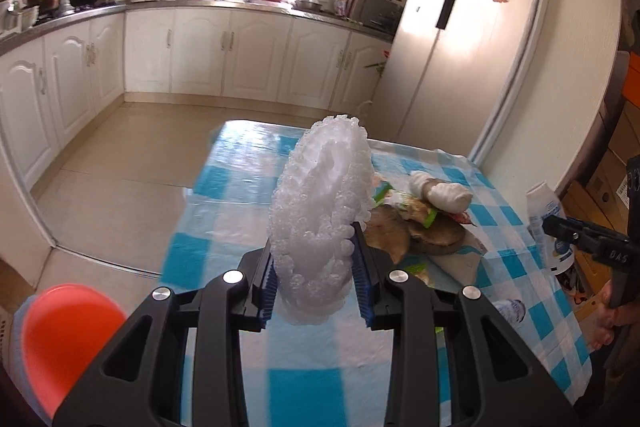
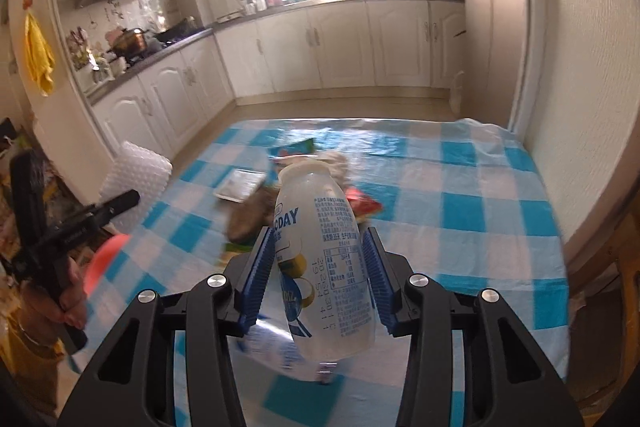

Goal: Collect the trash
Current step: 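Carry both items over the orange bucket and open both tools to drop them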

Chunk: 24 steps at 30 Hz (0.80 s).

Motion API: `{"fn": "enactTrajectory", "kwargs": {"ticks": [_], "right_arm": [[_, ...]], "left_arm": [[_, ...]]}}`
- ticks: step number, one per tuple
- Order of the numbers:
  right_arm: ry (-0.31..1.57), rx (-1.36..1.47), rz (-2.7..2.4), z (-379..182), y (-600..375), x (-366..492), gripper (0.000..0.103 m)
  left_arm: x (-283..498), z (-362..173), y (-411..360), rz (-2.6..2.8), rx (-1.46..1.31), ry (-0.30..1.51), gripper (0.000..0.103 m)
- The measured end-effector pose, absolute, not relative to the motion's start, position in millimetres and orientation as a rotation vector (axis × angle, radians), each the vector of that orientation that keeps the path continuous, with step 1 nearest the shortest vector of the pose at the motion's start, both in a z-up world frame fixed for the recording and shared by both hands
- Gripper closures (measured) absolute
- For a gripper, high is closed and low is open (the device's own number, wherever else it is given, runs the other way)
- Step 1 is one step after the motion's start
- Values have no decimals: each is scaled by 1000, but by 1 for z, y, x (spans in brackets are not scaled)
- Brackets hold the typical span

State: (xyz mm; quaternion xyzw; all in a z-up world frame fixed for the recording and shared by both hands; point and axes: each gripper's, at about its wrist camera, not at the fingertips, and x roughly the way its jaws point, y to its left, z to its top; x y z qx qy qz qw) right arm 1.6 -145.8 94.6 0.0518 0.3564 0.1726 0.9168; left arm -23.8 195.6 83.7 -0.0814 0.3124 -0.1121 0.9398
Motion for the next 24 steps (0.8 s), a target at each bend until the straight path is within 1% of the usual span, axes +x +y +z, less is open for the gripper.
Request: {"fn": "enactTrajectory", "kwargs": {"ticks": [3,8,16,22,24], "right_arm": [[736,138,432,102,-120,-5,56],[789,182,614,102,-52,-15,56],[932,153,852,77,80,-26,56],[1020,81,936,57,169,-27,56],[1044,61,940,51,192,-22,56]], "left_arm": [[-46,85,230,-153,-189,627,68],[-78,74,290,-29,-210,664,67],[-120,36,372,151,-272,763,65],[-131,5,409,195,-318,844,63],[-130,-4,417,199,-336,871,61]]}}
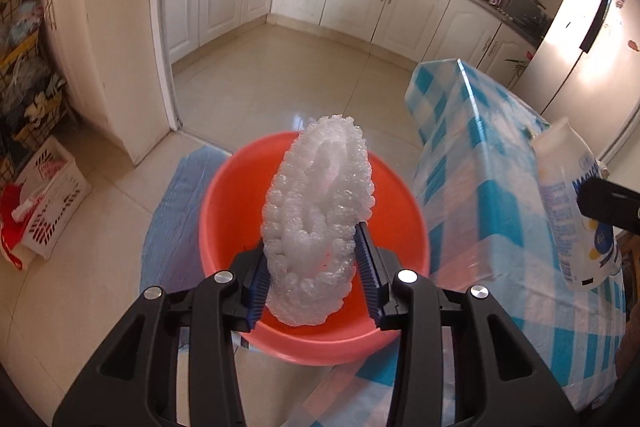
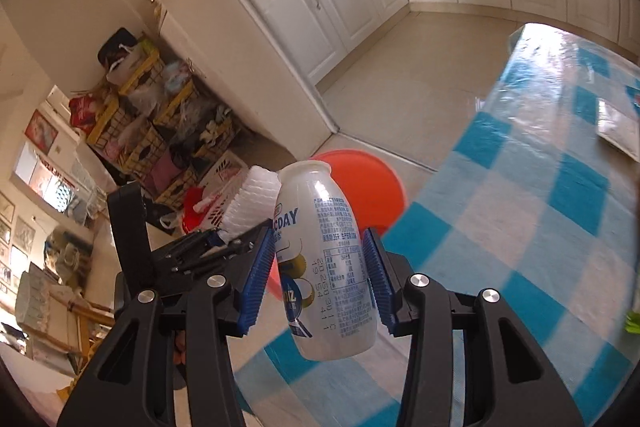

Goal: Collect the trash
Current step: 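Carry both items over the orange bucket and open both tools to drop them, then bring both open tools back over the table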

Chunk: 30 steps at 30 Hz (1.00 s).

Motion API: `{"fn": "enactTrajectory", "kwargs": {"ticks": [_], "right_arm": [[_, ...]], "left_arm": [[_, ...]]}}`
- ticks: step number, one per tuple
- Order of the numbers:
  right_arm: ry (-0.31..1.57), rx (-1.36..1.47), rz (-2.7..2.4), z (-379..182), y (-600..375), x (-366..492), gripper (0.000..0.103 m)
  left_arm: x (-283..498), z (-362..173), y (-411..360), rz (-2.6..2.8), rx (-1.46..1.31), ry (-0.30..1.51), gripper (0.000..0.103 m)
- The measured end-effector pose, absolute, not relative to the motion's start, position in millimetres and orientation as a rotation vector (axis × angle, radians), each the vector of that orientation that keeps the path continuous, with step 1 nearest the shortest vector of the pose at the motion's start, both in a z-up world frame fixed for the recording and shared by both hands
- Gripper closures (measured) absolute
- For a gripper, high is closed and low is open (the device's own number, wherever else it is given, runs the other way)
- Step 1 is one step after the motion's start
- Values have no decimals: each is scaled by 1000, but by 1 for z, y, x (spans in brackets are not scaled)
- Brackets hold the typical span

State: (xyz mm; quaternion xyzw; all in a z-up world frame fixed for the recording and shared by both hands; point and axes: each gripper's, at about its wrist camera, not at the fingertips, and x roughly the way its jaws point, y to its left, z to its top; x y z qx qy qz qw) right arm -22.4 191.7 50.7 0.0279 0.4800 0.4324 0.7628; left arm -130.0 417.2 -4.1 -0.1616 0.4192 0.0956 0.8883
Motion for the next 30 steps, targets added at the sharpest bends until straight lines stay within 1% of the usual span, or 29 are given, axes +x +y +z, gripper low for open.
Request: {"fn": "enactTrajectory", "kwargs": {"ticks": [2,3,5,7,8,9,11,13,17,19,22,24,30], "right_arm": [[1060,44,937,39,210,-18,55],[1068,36,934,34,219,-15,55],[1083,25,917,27,230,-9,54],[1091,29,901,21,237,-5,54],[1097,33,889,18,239,-2,54],[1107,41,876,16,241,0,54],[1104,60,863,15,238,3,46],[1097,72,842,16,231,4,43],[1055,86,796,27,209,0,26],[1018,87,771,36,189,-6,20],[973,92,717,48,155,-12,16],[956,105,683,51,130,-13,15],[901,162,550,58,51,-16,13]], "left_arm": [[-129,-12,421,199,-338,887,59],[-128,-15,421,198,-331,896,50],[-126,-20,424,206,-325,910,42],[-125,-23,426,207,-331,917,39],[-124,-25,427,216,-333,927,29],[-125,-25,428,224,-333,929,25],[-127,-25,429,240,-328,929,25],[-130,-23,431,255,-330,926,24],[-148,-13,432,249,-357,870,21],[-156,-6,430,247,-347,830,20],[-163,10,419,199,-308,764,18],[-163,21,409,185,-264,733,16],[-146,51,376,114,-196,716,15]]}}
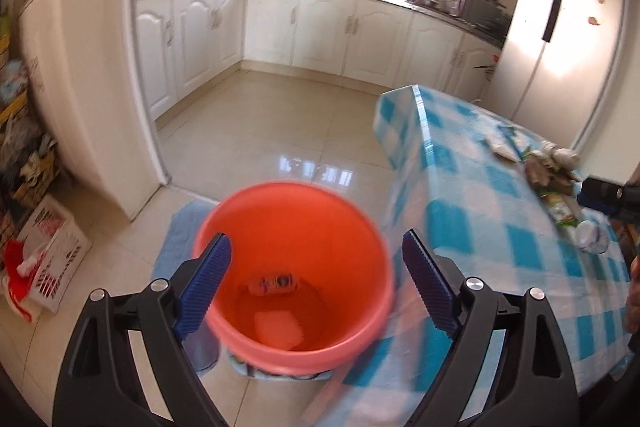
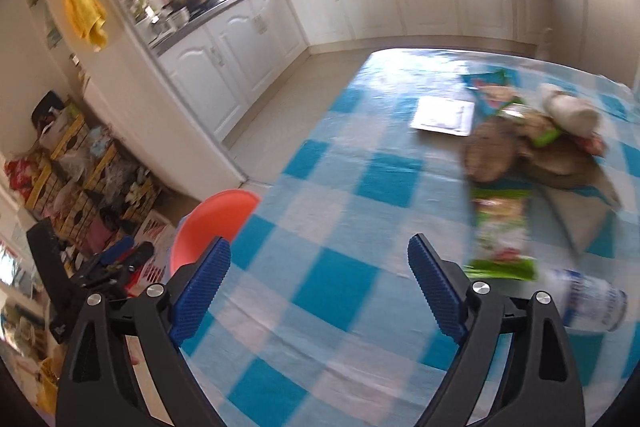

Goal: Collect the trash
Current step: 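Bring both open tools back over the table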

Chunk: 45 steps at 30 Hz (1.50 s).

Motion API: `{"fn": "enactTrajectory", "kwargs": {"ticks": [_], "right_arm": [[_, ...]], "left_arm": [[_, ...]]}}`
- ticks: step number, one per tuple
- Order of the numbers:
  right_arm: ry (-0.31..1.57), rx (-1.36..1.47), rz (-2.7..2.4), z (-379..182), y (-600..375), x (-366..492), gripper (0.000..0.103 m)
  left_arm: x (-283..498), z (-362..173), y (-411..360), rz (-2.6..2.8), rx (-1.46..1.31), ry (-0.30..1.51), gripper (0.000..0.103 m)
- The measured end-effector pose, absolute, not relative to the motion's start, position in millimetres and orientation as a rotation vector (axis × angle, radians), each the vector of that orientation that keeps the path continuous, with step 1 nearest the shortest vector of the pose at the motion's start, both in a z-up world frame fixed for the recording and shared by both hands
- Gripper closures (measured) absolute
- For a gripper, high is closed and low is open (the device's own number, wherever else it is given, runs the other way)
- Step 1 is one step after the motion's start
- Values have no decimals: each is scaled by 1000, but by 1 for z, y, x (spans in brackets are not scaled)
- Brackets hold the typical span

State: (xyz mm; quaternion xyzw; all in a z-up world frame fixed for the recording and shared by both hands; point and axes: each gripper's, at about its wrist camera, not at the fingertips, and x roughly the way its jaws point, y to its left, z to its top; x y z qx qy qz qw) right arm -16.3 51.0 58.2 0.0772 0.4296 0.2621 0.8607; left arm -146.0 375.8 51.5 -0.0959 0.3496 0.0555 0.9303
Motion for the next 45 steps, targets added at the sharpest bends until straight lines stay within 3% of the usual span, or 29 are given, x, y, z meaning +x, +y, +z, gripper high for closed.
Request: {"fn": "enactTrajectory", "kwargs": {"ticks": [16,29,37,45], "right_arm": [[780,395,264,57,-138,-19,13],[792,433,228,38,-169,-19,13],[788,449,234,42,-181,-11,13],[798,478,253,43,-188,8,13]], "left_arm": [[-69,85,274,-139,-184,773,15],[11,81,184,-360,-133,818,15],[49,52,110,-495,-32,883,15],[72,26,88,-481,12,937,17]]}}
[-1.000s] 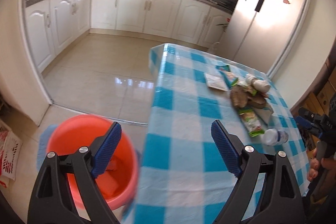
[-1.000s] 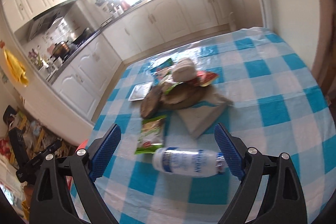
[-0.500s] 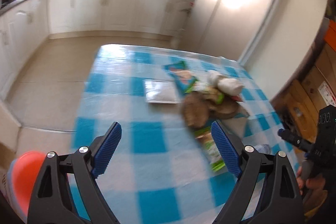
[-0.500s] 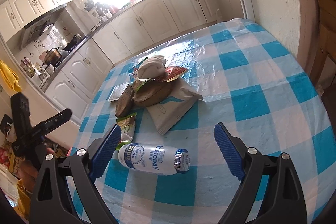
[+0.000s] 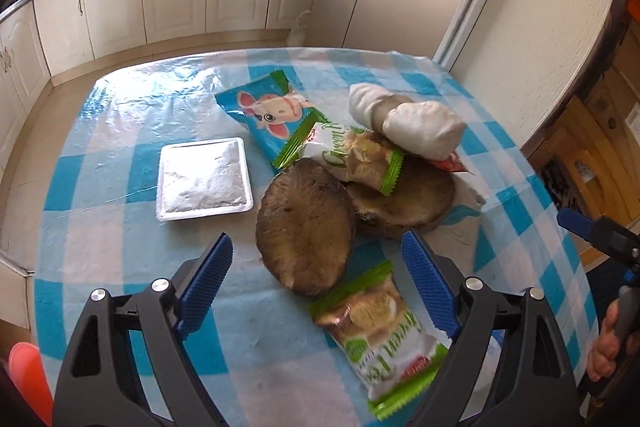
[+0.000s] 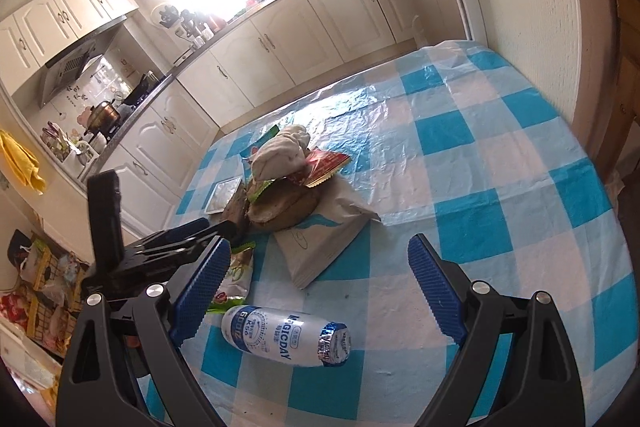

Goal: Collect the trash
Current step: 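Bring both open tools back over the table, then grasp the brown round dried slice with the left tool and lift it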

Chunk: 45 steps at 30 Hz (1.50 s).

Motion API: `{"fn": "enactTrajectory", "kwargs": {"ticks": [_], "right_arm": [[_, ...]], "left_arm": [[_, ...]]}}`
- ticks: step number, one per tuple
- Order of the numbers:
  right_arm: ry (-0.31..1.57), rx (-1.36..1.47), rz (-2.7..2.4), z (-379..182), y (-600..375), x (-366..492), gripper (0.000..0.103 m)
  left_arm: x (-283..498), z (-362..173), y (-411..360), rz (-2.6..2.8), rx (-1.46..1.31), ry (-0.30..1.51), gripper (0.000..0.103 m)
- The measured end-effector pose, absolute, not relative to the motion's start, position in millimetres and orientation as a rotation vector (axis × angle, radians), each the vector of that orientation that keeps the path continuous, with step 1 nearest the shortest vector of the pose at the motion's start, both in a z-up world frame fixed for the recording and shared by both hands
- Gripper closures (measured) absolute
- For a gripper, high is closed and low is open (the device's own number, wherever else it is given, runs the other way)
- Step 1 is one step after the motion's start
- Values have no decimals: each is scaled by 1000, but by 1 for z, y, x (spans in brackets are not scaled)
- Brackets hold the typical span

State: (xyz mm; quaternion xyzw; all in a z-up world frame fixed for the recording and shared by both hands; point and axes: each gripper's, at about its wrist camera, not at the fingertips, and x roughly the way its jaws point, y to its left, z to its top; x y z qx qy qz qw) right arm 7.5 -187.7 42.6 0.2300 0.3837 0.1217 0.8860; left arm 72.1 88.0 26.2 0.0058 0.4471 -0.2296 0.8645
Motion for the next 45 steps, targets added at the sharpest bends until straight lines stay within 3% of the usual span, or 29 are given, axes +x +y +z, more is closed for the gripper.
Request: {"fn": "enactTrajectory", "kwargs": {"ticks": [20,32,40,43,45], "right_arm": [[871,395,357,18,-164,-1,13],[868,319,418,39,-125,12,13],[947,117,453,50,-57,32,14],[998,65,464,44,-36,41,30],[1035,36,461,39,-24,48,31]], "left_arm": [[82,14,83,-461,-31,926,47],[65,31,108,-421,-104,869,48],[38,46,151,-333,-150,826,48],[26,47,170,-290,-158,815,48],[18,46,182,-262,-168,815,48]]}}
